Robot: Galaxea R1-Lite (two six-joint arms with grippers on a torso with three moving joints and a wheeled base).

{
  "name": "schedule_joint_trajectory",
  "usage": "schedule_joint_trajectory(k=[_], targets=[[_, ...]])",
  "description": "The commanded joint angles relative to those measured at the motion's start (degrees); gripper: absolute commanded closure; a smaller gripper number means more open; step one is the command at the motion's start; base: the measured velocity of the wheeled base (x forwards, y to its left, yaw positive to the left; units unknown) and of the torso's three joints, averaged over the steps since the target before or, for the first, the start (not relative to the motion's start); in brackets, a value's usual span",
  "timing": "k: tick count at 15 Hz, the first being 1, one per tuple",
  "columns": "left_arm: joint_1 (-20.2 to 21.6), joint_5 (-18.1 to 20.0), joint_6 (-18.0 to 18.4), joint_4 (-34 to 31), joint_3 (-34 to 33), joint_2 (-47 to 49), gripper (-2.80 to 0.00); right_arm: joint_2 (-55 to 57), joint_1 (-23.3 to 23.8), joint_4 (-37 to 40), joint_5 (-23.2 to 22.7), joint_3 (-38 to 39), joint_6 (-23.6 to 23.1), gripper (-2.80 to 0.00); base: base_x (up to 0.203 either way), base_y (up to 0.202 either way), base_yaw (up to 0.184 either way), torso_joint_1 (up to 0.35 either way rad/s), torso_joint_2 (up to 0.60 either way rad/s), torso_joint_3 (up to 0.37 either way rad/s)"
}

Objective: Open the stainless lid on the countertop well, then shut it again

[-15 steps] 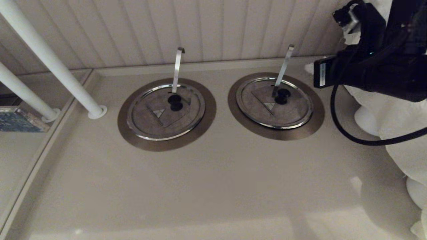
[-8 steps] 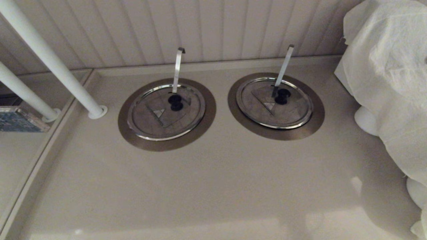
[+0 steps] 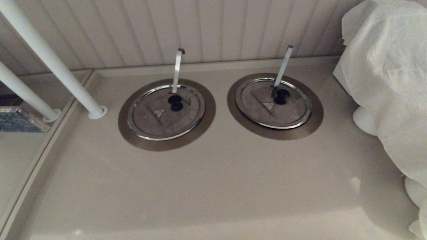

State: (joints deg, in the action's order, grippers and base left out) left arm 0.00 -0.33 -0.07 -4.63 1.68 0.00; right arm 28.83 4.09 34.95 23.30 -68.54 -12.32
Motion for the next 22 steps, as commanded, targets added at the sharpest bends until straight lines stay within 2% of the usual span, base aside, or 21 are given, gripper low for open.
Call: schedule_joint_trajectory(k=[1, 2, 3, 4, 5, 8, 12, 15, 17, 20, 22], targets=[[0.0, 0.0, 0.0, 0.0, 0.0, -0.1, 0.00, -10.7, 1.4, 0.3, -0.8, 6.3, -0.2, 0.00, 0.000, 0.000, 0.000, 0.000, 0.00, 0.000], [0.0, 0.1, 0.0, 0.0, 0.0, 0.0, 0.00, -12.5, 1.6, 0.4, -1.9, 9.1, 1.5, 0.00, 0.000, 0.000, 0.000, 0.000, 0.00, 0.000], [0.0, 0.0, 0.0, 0.0, 0.0, 0.0, 0.00, -12.7, 1.7, 0.5, -4.3, 9.8, 6.9, 0.00, 0.000, 0.000, 0.000, 0.000, 0.00, 0.000], [0.0, 0.0, 0.0, 0.0, 0.0, 0.0, 0.00, -12.7, 1.7, 0.5, -9.4, 10.0, 11.5, 0.00, 0.000, 0.000, 0.000, 0.000, 0.00, 0.000], [0.0, 0.0, 0.0, 0.0, 0.1, 0.0, 0.00, -12.7, 1.3, -0.1, -12.8, 10.0, 12.2, 0.00, 0.000, 0.000, 0.000, 0.000, 0.00, 0.000], [0.0, 0.0, 0.0, 0.0, 0.0, 0.0, 0.00, -13.6, -7.7, -1.9, -10.8, 10.0, 9.8, 0.00, 0.000, 0.000, 0.000, 0.000, 0.00, 0.000], [0.0, 0.0, 0.0, 0.0, 0.0, 0.0, 0.00, -23.4, -4.3, -1.6, -11.3, 18.1, 5.6, 0.00, 0.000, 0.000, 0.000, 0.000, 0.00, 0.000], [0.0, 0.1, 0.0, 0.0, 0.0, 0.0, 0.00, -27.8, -4.0, -1.8, -16.2, 30.8, 5.9, 0.00, 0.000, 0.000, 0.000, 0.000, 0.00, 0.000], [0.0, 0.1, 0.0, 0.0, 0.0, 0.0, 0.00, -28.4, -4.0, -5.5, -19.4, 41.6, 8.0, 0.00, 0.000, 0.000, 0.000, 0.000, 0.00, 0.000], [0.0, 0.0, 0.0, 0.0, 0.0, 0.0, 0.00, -28.7, -4.0, -21.9, -21.9, 59.0, 7.6, 0.00, 0.000, 0.000, 0.000, 0.000, 0.00, 0.000], [0.0, 0.1, 0.0, 0.0, 0.0, 0.0, 0.00, -28.8, -4.0, -31.4, -23.3, 67.6, 6.6, 0.00, 0.000, 0.000, 0.000, 0.000, 0.00, 0.000]])
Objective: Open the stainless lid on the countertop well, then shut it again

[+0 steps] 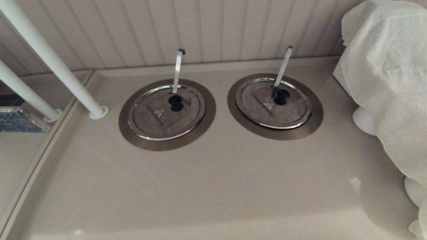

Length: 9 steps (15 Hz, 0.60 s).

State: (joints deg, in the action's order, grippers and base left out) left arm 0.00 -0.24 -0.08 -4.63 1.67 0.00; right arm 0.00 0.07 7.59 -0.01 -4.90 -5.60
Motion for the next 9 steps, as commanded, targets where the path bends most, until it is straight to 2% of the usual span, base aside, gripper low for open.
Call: schedule_joint_trajectory(k=[1, 3, 9], targets=[[0.0, 0.0, 0.0, 0.0, 0.0, 0.0, 0.00, 0.0, 0.0, -6.6, -0.8, 5.3, -0.5, 0.00, 0.000, 0.000, 0.000, 0.000, 0.00, 0.000], [0.0, -0.1, 0.0, 0.0, 0.0, -0.1, 0.00, 0.0, 0.0, -7.3, -1.3, 5.1, -1.3, 0.00, 0.000, 0.000, 0.000, 0.000, 0.00, 0.000], [0.0, 0.0, 0.0, 0.0, 0.0, 0.0, 0.00, 0.0, 0.0, -7.4, -1.2, 5.0, 0.3, 0.00, 0.000, 0.000, 0.000, 0.000, 0.00, 0.000]])
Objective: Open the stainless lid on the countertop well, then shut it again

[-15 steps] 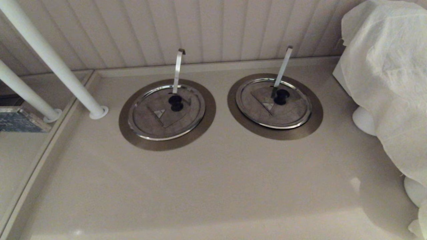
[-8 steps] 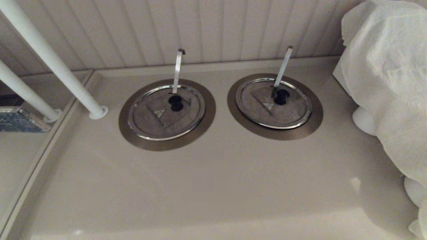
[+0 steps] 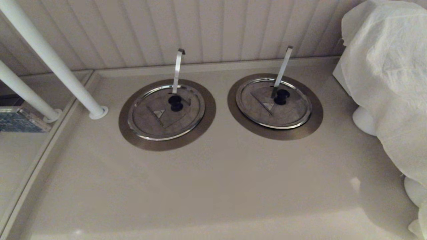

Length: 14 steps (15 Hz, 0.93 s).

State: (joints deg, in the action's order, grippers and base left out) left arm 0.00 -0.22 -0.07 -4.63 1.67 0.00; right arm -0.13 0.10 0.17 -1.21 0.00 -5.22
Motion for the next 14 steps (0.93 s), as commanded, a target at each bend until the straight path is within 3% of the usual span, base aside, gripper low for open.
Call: schedule_joint_trajectory(k=[1, 14], targets=[[0.0, -0.1, 0.0, 0.0, 0.0, 0.0, 0.00, 0.1, 0.0, 0.0, 0.1, 0.1, -0.1, 0.00, 0.000, 0.000, 0.000, 0.000, 0.00, 0.000], [0.0, 0.0, 0.0, 0.0, 0.0, 0.0, 0.00, 0.0, 0.0, -0.1, 0.2, 0.1, 1.7, 0.00, 0.000, 0.000, 0.000, 0.000, 0.00, 0.000]])
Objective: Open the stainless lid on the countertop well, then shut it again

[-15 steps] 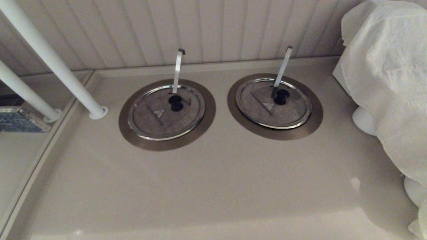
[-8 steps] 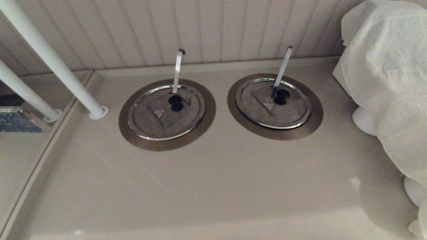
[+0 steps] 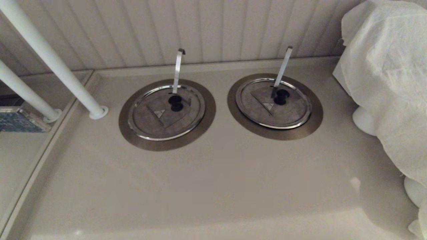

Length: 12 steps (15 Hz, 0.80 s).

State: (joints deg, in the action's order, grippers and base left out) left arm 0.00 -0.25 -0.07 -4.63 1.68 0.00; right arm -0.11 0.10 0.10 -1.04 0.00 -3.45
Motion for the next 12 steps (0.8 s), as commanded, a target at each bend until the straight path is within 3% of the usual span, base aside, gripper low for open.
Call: schedule_joint_trajectory(k=[1, 12], targets=[[0.0, 0.0, 0.0, 0.0, 0.0, 0.0, 0.00, 0.1, 0.0, 0.0, 0.0, 0.1, -0.1, 0.00, 0.000, 0.000, 0.000, 0.000, 0.00, 0.000], [0.0, 0.0, 0.0, 0.0, 0.0, 0.0, 0.00, 0.1, 0.0, 0.0, 0.1, 0.1, 0.4, 0.00, 0.000, 0.000, 0.000, 0.000, 0.00, 0.000]])
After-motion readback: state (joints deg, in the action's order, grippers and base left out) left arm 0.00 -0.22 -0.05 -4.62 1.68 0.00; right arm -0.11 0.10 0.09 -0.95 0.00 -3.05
